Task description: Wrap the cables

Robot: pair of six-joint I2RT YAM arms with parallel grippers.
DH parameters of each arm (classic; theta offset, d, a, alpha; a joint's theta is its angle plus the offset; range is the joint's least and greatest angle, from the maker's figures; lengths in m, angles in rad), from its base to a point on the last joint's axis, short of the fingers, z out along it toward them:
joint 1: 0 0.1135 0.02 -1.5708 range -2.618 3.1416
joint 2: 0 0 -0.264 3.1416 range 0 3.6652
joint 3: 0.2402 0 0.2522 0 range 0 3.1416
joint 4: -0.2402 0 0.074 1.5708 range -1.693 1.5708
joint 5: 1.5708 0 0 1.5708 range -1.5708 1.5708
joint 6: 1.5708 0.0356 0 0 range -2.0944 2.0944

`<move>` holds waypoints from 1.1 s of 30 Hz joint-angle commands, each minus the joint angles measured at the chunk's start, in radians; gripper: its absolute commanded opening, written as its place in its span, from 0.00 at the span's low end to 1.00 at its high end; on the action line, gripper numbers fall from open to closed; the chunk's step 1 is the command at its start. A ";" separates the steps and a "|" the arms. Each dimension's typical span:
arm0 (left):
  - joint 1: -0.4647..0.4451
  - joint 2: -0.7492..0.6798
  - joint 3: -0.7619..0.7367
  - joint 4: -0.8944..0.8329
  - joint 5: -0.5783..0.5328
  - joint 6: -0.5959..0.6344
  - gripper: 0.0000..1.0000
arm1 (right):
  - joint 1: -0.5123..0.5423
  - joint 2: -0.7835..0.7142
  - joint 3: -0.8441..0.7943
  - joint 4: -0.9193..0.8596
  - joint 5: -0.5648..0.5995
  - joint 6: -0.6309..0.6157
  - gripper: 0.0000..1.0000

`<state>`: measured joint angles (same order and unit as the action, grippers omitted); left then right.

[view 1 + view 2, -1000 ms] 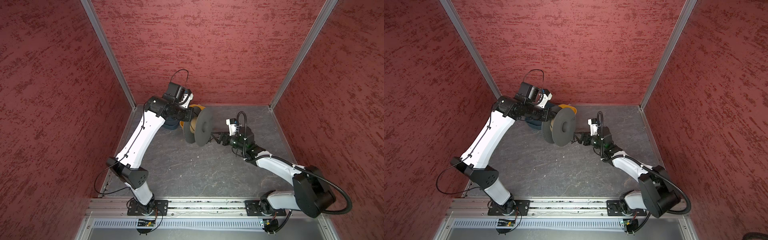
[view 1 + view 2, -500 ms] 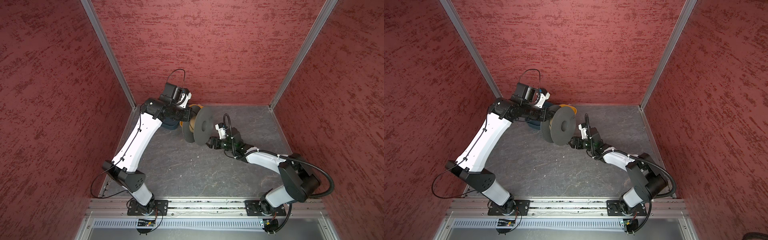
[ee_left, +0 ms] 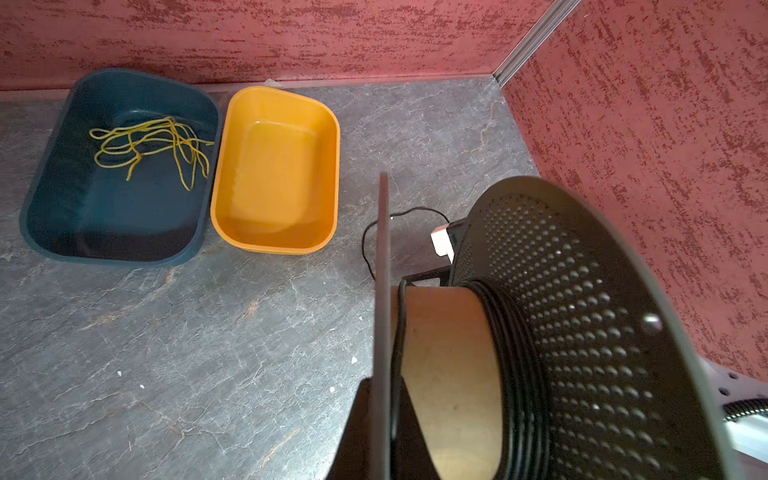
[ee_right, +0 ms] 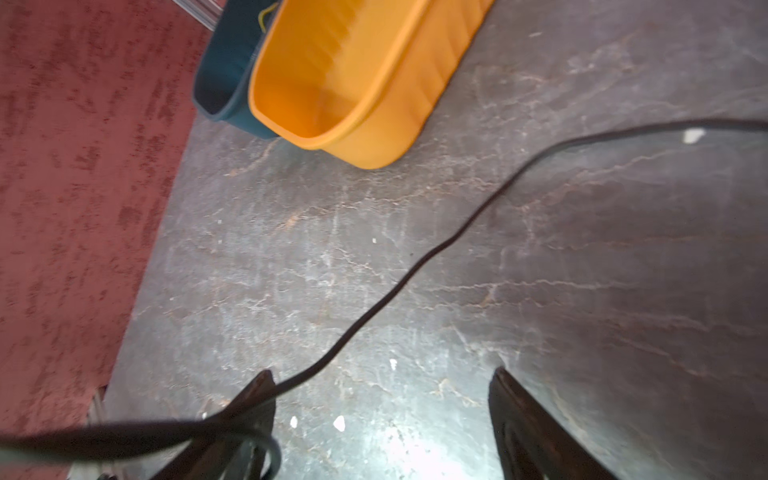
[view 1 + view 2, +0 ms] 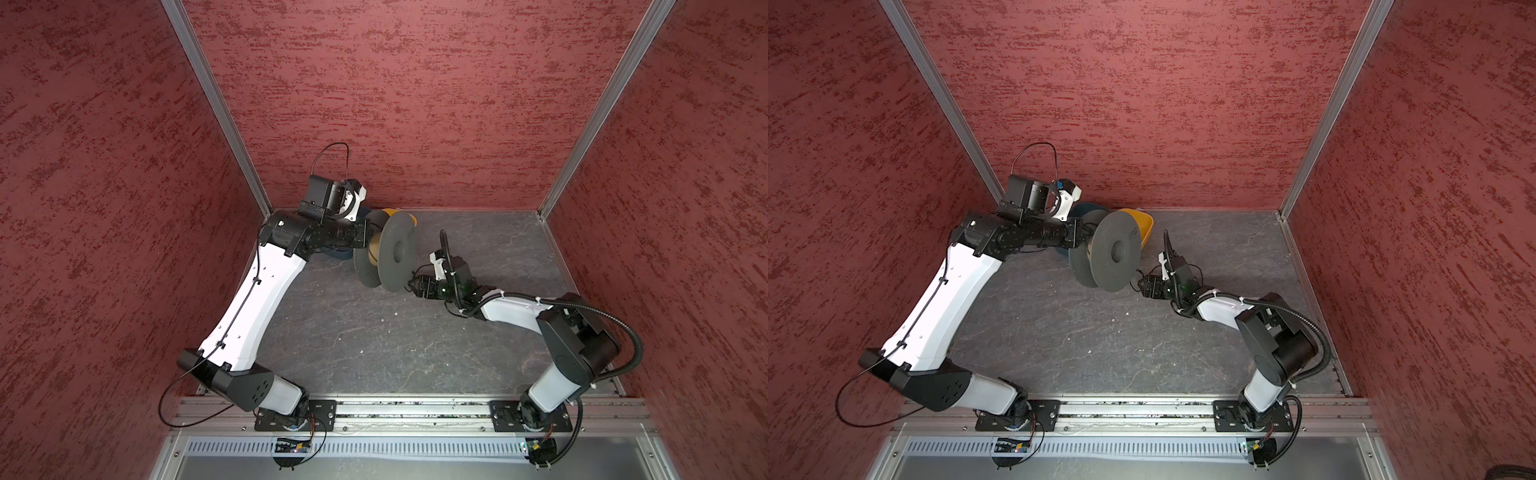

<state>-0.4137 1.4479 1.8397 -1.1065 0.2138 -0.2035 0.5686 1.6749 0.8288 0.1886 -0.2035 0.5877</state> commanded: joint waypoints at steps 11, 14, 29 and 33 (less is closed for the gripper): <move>0.020 -0.156 -0.031 0.173 -0.126 -0.034 0.01 | -0.035 0.036 -0.014 -0.131 0.210 -0.019 0.81; 0.024 -0.184 -0.046 0.180 -0.151 -0.033 0.01 | -0.058 0.031 -0.026 -0.149 0.232 -0.031 0.82; 0.040 -0.246 -0.037 0.142 -0.329 -0.024 0.01 | -0.275 -0.050 -0.070 -0.237 0.312 -0.138 0.83; 0.038 -0.265 -0.027 0.129 -0.367 -0.025 0.01 | -0.345 -0.063 -0.053 -0.258 0.315 -0.174 0.84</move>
<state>-0.3958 1.2556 1.7630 -1.0950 -0.0193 -0.2127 0.2874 1.6157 0.7883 0.0498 0.0162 0.4553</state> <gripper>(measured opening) 0.090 0.836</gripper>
